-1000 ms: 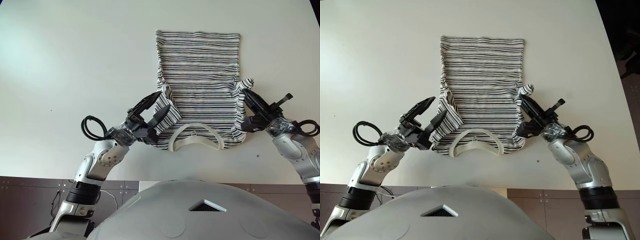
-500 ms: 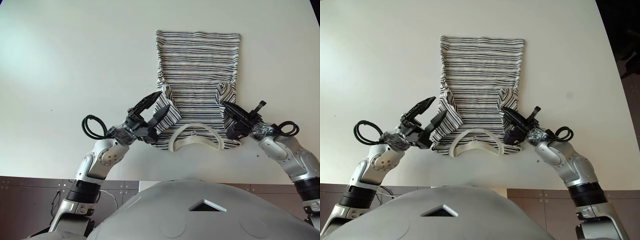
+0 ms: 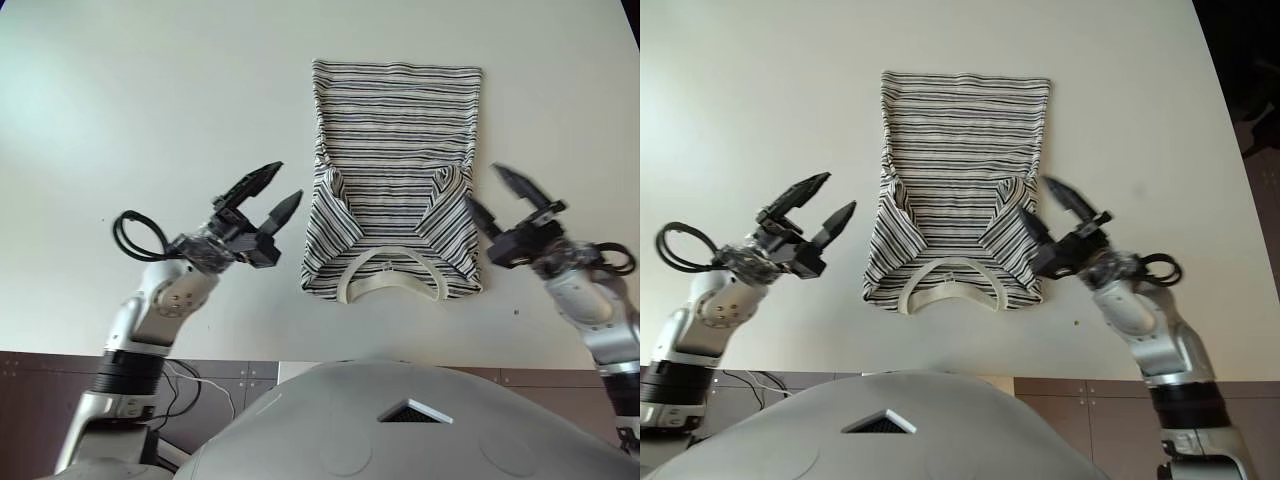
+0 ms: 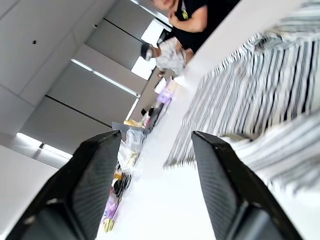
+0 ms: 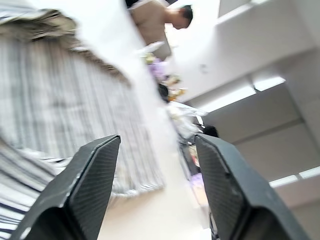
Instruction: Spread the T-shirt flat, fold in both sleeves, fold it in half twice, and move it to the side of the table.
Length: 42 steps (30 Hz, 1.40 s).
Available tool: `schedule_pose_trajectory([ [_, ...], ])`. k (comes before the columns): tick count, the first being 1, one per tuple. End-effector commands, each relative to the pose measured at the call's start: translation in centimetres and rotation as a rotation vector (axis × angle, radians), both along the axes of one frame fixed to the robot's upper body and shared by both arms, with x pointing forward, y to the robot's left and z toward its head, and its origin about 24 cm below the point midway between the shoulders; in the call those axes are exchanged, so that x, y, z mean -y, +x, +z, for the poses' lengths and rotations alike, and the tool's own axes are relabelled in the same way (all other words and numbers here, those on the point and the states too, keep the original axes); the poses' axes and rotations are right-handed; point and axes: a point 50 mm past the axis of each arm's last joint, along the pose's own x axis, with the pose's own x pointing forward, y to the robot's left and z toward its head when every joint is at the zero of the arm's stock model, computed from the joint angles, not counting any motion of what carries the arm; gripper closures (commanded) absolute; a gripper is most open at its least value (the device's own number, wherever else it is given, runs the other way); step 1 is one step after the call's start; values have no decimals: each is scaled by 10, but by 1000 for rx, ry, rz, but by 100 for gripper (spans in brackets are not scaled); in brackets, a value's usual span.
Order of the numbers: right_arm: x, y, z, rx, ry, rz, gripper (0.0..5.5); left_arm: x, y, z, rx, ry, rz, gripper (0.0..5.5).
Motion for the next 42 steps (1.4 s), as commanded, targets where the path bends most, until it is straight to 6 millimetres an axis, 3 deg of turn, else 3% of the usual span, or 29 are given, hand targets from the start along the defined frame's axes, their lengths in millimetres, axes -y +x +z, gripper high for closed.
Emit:
schedule_pose_trajectory([
  [1,26,-35,-5,-212,-175,24,279,-40,-18,-8,-201,218,-28,228],
  [4,39,-58,-17,-388,-371,68,279,-55,-32,-11,-322,338,-101,176],
  [9,36,-69,-30,-478,-575,219,279,-36,-42,-23,-434,401,-283,135],
  [14,21,-64,-36,-482,-598,324,279,-20,-43,-31,-480,436,-407,135],
  [19,20,-65,-40,-510,-619,356,279,-10,-40,-35,-483,466,-494,135],
  [25,9,-58,-36,-455,-579,375,203,2,-29,-40,-459,499,-582,130],
  [30,10,-56,-38,-461,-578,369,203,11,-19,-44,-412,515,-606,130],
  [36,9,-51,-42,-462,-589,386,199,13,-14,-51,-407,537,-629,228],
  [42,9,-43,-44,-440,-610,417,311,15,-17,-55,-424,525,-657,329],
])
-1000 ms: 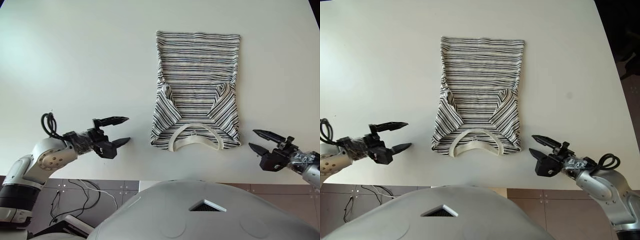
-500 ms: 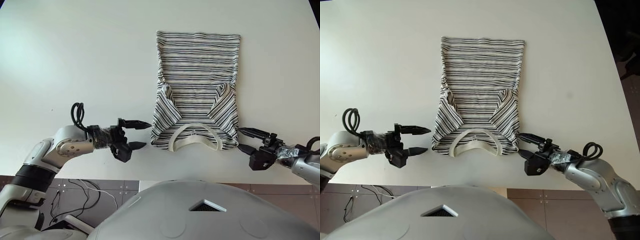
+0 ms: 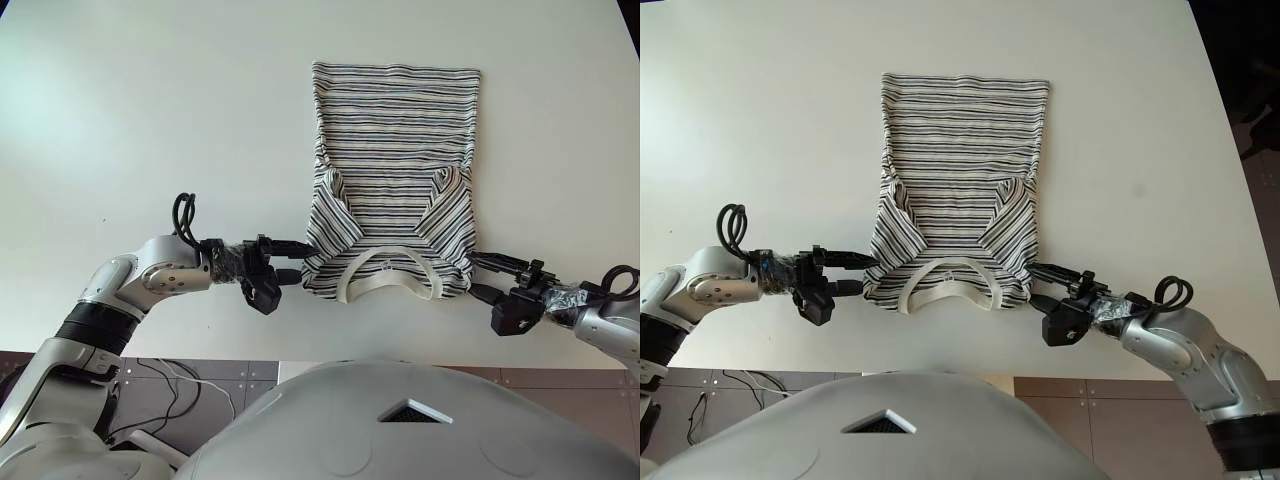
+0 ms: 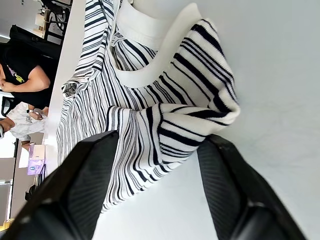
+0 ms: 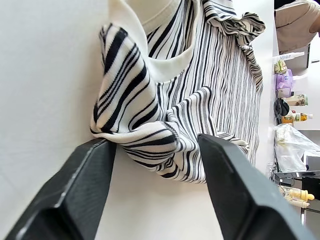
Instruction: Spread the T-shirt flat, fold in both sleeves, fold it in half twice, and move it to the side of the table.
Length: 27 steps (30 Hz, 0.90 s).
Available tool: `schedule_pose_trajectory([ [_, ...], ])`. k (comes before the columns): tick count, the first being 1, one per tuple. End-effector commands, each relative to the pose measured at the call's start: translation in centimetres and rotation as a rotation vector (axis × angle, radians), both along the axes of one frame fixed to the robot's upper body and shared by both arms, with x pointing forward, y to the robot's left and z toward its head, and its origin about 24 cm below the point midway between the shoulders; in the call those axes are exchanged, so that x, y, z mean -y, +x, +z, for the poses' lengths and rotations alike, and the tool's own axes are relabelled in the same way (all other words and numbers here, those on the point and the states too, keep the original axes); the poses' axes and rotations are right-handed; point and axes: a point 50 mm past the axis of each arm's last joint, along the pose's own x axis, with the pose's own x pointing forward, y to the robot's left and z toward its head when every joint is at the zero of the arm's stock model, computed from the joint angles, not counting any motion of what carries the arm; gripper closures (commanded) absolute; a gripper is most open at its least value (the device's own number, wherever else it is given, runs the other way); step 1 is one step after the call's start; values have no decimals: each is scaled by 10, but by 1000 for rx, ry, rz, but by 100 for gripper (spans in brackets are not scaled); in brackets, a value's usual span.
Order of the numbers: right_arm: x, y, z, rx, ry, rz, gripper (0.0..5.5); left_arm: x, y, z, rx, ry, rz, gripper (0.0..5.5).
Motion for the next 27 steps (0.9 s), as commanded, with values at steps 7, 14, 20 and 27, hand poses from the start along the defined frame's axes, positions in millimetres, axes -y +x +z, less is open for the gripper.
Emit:
schedule_pose_trajectory([
  [7,-1,0,-6,-30,-41,63,431,-5,-15,-17,-85,100,-34,437],
  [14,-4,-2,-7,-37,-6,89,539,-16,-20,-16,-107,101,5,532],
  [20,-8,-21,6,-123,153,51,540,-25,-50,-10,-237,27,74,536],
  [27,-13,-60,26,-365,361,18,540,-10,-94,23,-489,-243,192,536],
])
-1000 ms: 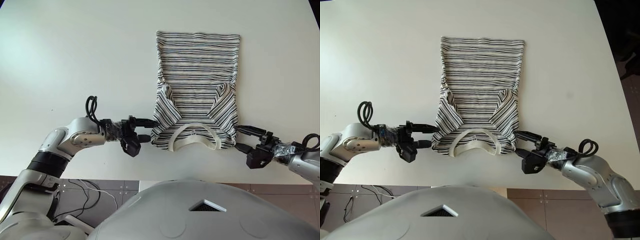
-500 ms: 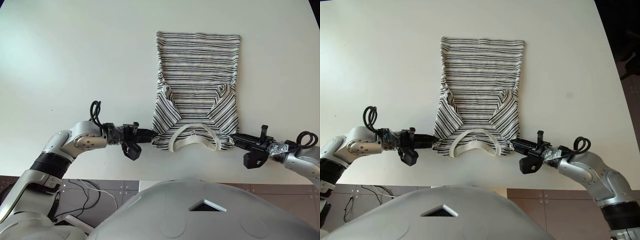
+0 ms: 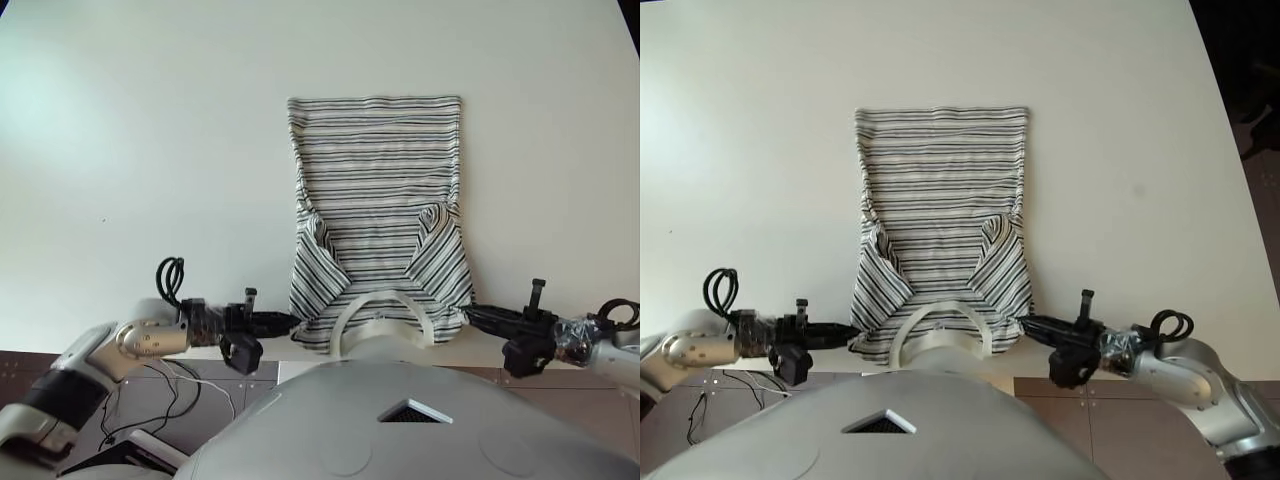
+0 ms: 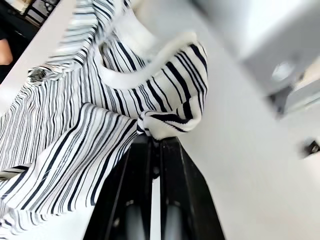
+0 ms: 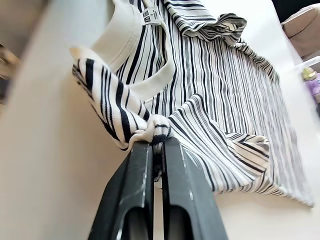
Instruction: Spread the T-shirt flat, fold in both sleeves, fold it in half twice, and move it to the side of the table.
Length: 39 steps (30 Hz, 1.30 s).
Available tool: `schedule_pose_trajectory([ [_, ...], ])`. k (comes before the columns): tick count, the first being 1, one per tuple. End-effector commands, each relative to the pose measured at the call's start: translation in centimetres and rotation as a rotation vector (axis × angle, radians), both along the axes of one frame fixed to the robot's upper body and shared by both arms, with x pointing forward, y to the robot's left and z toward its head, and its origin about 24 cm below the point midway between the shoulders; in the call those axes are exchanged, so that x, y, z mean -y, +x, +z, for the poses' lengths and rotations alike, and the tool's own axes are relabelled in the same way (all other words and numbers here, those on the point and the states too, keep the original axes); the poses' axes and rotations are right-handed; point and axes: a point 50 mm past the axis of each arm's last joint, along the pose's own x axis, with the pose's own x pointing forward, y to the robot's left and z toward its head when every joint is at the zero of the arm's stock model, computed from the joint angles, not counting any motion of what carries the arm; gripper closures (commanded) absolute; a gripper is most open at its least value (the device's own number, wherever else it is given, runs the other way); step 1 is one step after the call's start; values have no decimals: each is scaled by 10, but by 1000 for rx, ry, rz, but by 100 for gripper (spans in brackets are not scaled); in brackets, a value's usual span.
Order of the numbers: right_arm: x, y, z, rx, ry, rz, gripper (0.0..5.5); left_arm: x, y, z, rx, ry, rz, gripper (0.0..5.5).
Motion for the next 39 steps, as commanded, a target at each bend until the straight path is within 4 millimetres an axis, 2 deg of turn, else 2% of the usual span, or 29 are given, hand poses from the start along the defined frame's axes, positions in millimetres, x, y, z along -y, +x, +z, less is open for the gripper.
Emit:
schedule_pose_trajectory([
  [1,-12,-8,19,-55,138,14,540,6,-5,25,-93,-125,104,536],
  [3,-15,1,28,-38,210,-35,540,11,12,40,-67,-227,196,536],
  [6,-16,28,34,34,295,-149,540,8,52,50,2,-322,375,536],
  [8,-14,61,34,126,331,-276,540,5,84,40,90,-264,482,536],
  [10,-8,96,33,198,377,-429,540,10,109,32,145,-237,545,536],
  [12,-4,123,30,240,402,-547,540,19,129,25,193,-218,584,536],
  [15,-4,158,23,292,399,-683,540,32,163,20,263,-209,660,536],
  [19,-12,191,15,334,376,-766,540,40,203,11,309,-157,769,536],
  [22,-17,205,6,345,347,-791,540,42,220,7,349,-131,818,536],
  [26,-23,221,3,371,339,-820,540,38,232,2,366,-110,870,536],
  [32,-22,243,0,396,301,-890,540,32,239,-6,366,-82,934,536],
  [39,-35,258,-7,386,241,-857,540,30,238,-16,361,-44,947,526],
])
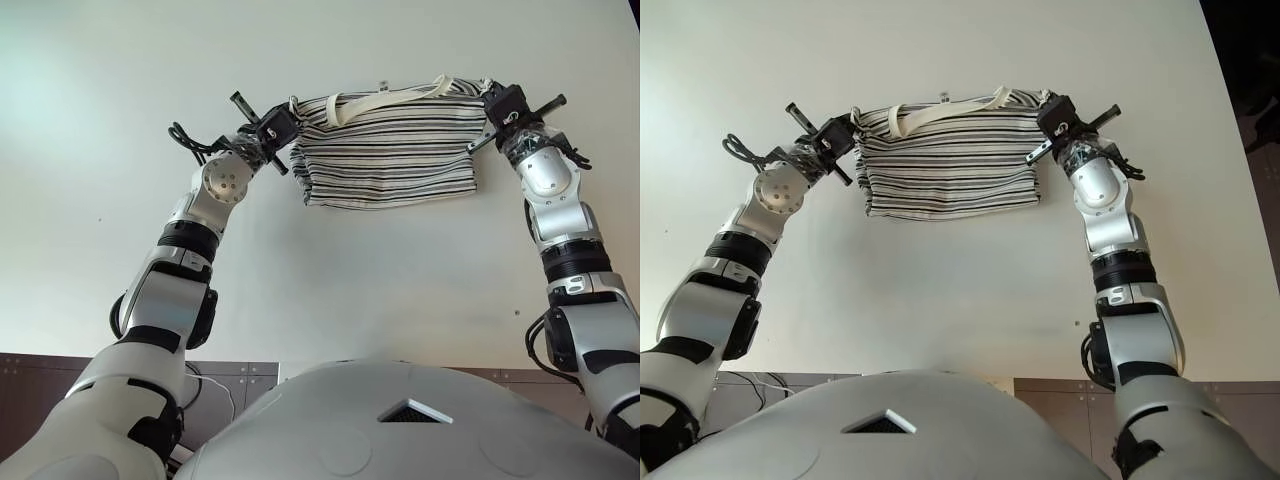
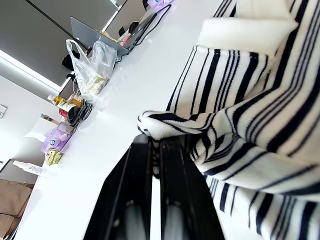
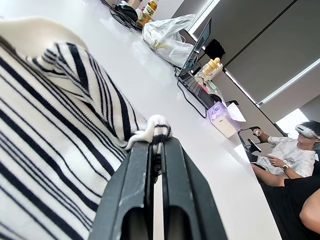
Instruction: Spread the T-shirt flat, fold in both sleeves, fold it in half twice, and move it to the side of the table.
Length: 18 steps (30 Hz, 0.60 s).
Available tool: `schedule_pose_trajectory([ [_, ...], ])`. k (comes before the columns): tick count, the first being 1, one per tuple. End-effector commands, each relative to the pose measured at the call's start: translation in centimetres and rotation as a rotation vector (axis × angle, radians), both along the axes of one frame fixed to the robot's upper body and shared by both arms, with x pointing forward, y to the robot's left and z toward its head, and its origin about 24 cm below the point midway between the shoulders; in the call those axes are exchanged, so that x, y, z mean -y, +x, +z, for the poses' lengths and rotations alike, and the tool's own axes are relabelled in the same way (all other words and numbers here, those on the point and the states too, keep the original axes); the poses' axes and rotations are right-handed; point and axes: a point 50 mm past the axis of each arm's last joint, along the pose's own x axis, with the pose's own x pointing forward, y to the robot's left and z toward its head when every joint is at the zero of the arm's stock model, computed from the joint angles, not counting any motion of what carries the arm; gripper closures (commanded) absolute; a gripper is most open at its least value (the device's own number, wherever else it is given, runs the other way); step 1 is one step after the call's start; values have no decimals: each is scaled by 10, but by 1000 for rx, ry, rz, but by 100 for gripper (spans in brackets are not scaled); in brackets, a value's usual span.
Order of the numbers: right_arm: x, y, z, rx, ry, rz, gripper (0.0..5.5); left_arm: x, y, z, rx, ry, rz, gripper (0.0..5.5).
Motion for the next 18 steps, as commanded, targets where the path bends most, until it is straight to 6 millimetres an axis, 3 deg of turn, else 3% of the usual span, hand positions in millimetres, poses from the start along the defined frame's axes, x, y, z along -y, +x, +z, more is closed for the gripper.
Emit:
schedule_pose_trajectory([
  [1,-11,8,-5,-21,-61,45,514,-1,1,-2,-1,23,2,510],
  [10,-38,19,-18,-73,-141,131,348,-8,-1,-10,-43,19,51,363],
  [14,-37,28,-15,-87,-125,75,278,-11,3,-8,-53,-37,105,301],
  [18,-34,33,-2,-8,-61,48,243,-30,9,-5,-86,-188,298,251],
])
